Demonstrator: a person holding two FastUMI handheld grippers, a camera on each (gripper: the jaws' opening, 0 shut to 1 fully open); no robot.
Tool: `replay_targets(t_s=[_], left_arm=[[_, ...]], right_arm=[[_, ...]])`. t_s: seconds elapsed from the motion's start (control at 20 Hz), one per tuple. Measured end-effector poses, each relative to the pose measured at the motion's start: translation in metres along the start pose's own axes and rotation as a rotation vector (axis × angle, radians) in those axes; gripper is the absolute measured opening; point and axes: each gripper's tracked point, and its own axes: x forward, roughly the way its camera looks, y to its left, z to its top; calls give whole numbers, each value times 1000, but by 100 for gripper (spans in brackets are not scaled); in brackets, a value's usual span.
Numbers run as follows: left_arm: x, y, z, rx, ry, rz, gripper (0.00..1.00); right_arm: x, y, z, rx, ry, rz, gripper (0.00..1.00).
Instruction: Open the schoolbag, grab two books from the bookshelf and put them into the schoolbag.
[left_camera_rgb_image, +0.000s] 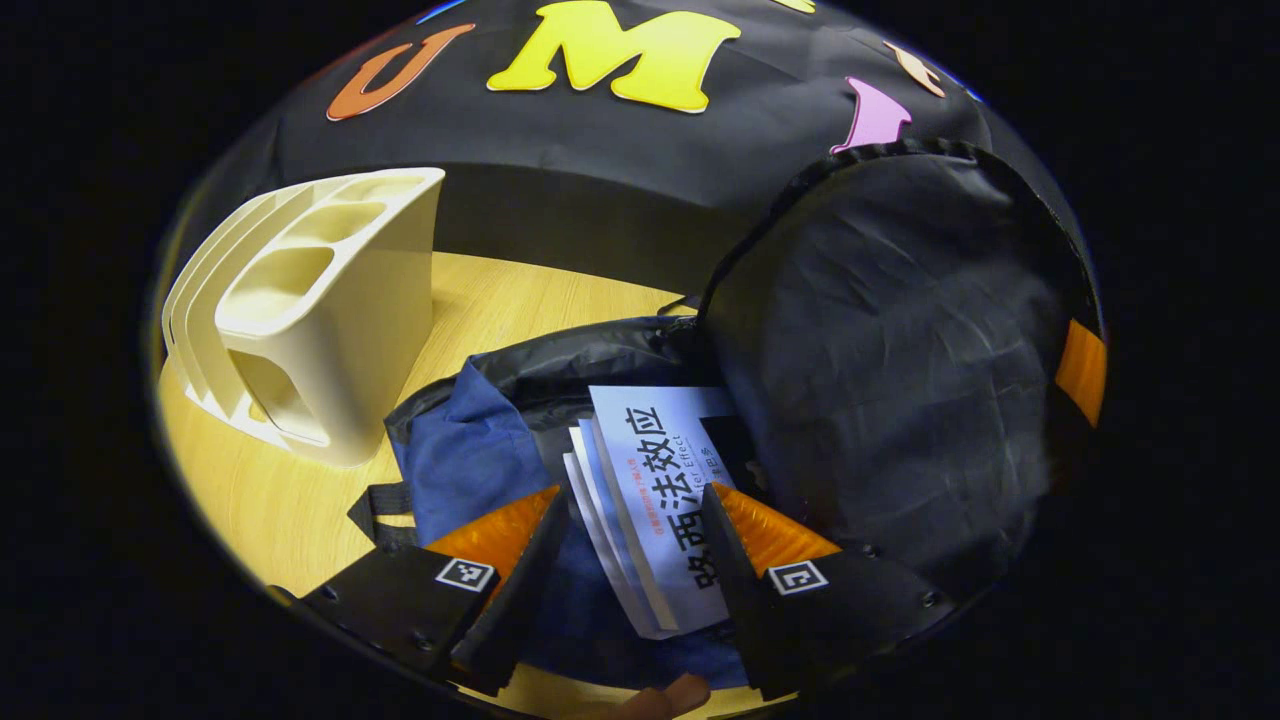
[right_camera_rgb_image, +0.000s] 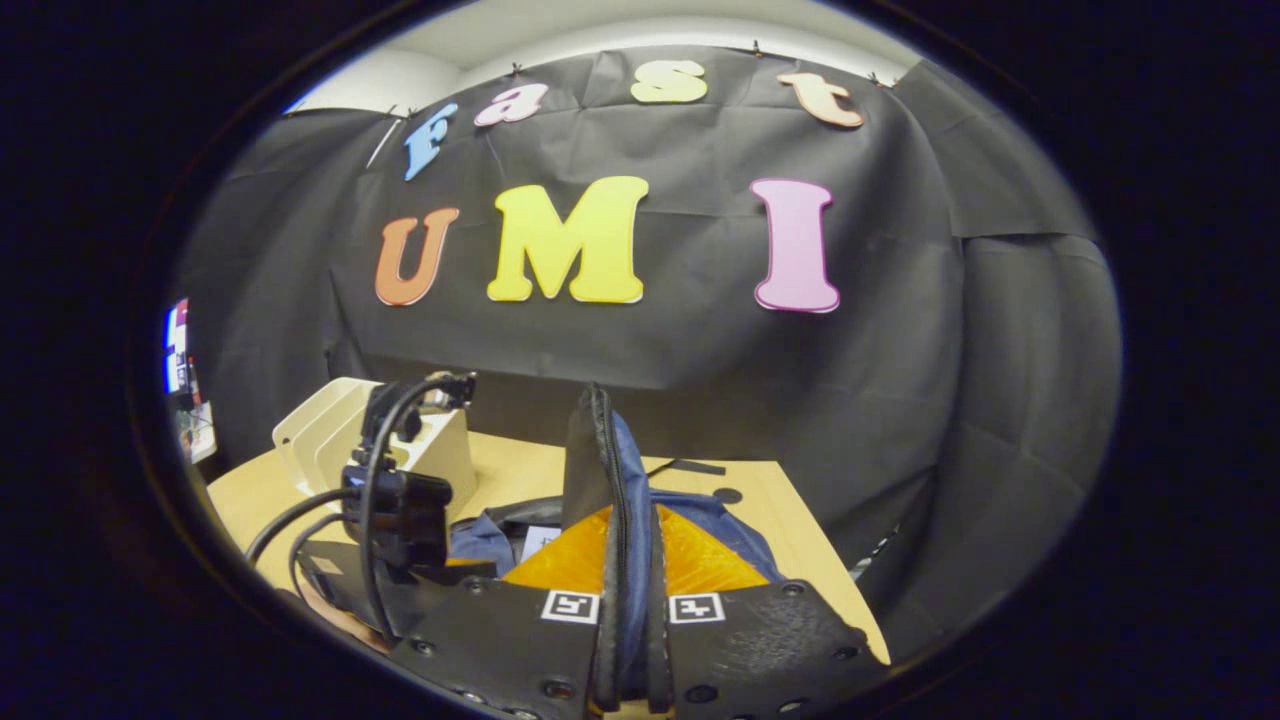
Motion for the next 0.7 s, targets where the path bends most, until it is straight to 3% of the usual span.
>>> replay_targets(t_s=[0.3,0.65,0.7], left_arm=[[-43,42,12,15,-124,53,84],[-89,86,15,54,-217,111,84],[-96,92,14,58,-229,121,84]], right_arm=[[-5,-7,-25,20,36,-58,12],[-11,4,-63,19,108,-94,25],[-12,4,-66,16,116,-105,34]])
